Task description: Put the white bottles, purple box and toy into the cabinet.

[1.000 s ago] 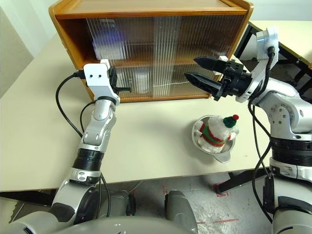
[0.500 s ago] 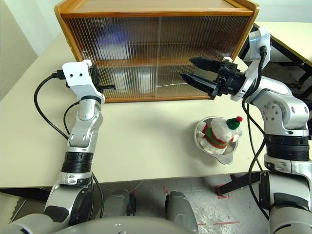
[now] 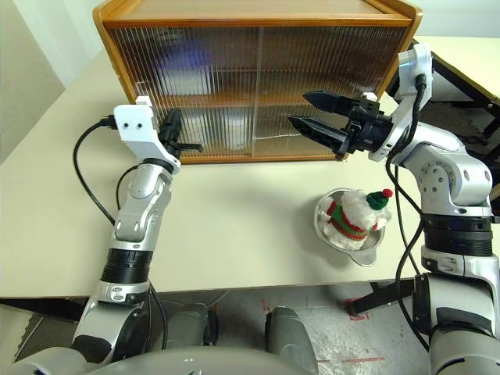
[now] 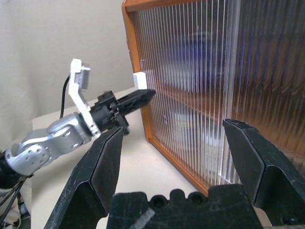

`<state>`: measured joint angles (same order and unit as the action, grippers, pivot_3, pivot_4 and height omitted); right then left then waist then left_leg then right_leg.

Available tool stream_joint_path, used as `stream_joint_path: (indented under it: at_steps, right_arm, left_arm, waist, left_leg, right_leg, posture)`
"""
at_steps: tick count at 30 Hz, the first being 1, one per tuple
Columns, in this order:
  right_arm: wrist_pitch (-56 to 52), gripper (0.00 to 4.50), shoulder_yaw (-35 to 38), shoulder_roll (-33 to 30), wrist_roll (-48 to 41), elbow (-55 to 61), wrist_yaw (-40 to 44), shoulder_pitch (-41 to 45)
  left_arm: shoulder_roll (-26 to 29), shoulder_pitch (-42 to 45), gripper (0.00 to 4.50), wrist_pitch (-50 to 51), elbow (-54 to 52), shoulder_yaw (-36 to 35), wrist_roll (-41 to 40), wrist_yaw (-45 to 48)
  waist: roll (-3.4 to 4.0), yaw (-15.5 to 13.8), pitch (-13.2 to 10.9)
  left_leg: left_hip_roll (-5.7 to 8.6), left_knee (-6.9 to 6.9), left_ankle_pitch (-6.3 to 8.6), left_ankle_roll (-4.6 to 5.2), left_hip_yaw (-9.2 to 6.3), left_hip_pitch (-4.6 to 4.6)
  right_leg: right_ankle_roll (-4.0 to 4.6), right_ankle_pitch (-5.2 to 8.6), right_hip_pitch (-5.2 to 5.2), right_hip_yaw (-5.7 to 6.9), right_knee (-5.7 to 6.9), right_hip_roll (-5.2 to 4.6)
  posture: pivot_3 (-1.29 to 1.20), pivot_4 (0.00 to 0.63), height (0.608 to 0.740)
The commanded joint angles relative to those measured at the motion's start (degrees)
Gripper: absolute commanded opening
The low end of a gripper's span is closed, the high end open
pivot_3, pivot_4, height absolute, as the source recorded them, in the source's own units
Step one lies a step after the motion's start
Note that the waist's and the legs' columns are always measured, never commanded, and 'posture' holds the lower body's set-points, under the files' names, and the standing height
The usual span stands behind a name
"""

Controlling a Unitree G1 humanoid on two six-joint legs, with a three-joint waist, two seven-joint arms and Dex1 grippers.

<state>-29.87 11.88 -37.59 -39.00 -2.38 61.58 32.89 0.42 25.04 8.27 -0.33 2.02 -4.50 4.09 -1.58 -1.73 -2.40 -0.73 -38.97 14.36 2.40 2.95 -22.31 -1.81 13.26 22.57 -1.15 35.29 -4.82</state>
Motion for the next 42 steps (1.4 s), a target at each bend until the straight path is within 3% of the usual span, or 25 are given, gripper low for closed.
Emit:
stream_joint_path:
  at_steps: [1,10,14,21,26,33,36,42]
  right_arm:
    - [0.8,4.5,0.5,-0.2,0.3,0.2,-0.3,-0.3]
    - [1.0,4.5,1.3,-0.4,0.1,1.0,-1.2,-1.4]
    - [1.1,4.5,2.0,-0.9,0.1,1.1,-1.6,-1.9]
    - [2.5,4.5,4.3,-2.0,1.0,0.9,-3.1,-4.1]
    - [4.7,4.5,5.8,-3.3,2.7,-0.7,-4.6,-5.3]
    - [6.2,4.5,6.0,-5.8,6.2,-5.7,-6.1,-4.8]
    - [5.7,3.91,3.4,-8.1,10.8,-11.2,-7.9,-3.2]
    - [4.1,1.52,0.9,-8.4,15.9,-20.0,-11.7,2.5]
  left_arm:
    - [0.8,-1.0,0.94,-0.4,-2.6,3.1,-2.8,7.2]
    - [8.2,3.7,4.44,-2.9,1.5,2.1,-14.1,30.6]
    - [13.2,6.2,4.48,-1.4,3.7,0.3,-18.6,39.7]
    - [23.2,6.2,4.48,9.9,0.6,-4.9,-29.7,50.7]
    - [29.7,3.8,4.48,16.1,-3.7,-8.5,-34.7,53.6]
    - [32.0,0.9,4.48,21.7,-9.7,-12.0,-40.0,52.4]
    - [31.5,0.7,4.5,22.1,-11.5,-13.0,-40.9,51.1]
    - [30.6,0.5,4.5,21.5,-12.6,-13.3,-41.1,48.9]
  waist:
    - [0.0,-0.2,0.0]
    - [0.02,0.5,0.0]
    - [0.02,0.9,0.0]
    - [0.03,1.4,0.0]
    - [0.04,2.1,0.0]
    - [0.04,2.2,0.0]
    - [0.04,2.2,0.0]
    - [0.05,2.3,0.0]
  left_leg:
    - [0.0,0.0,0.0,0.0,0.0,0.0]
    - [-0.04,0.0,-0.07,0.12,0.02,0.03]
    - [0.0,0.0,-0.1,0.17,0.04,0.03]
    - [-0.07,0.03,-0.12,0.22,0.0,0.02]
    - [-0.09,0.04,-0.12,0.21,0.0,0.02]
    - [-0.1,0.04,-0.07,0.12,0.04,0.06]
    - [-0.09,0.03,-0.07,0.13,0.05,0.06]
    - [-0.08,0.04,-0.1,0.18,0.09,0.1]
  right_leg:
    - [0.02,0.01,0.0,0.0,0.0,0.0]
    - [0.11,0.06,0.03,0.03,0.06,0.05]
    - [0.07,0.09,0.03,0.04,0.05,0.05]
    - [0.04,0.23,0.07,0.03,0.11,0.1]
    - [0.02,0.27,0.09,0.02,0.16,0.05]
    - [-0.04,0.28,0.07,0.01,0.17,-0.01]
    - [0.01,0.25,0.07,0.01,0.17,-0.02]
    - [0.03,0.24,0.08,-0.04,0.18,0.0]
  posture:
    - [0.05,0.0,0.74]
    - [0.03,0.0,0.74]
    - [0.02,0.0,0.74]
    - [0.01,0.0,0.74]
    - [0.02,0.0,0.74]
    - [0.04,0.0,0.74]
    - [0.05,0.0,0.74]
    - [0.07,0.0,0.74]
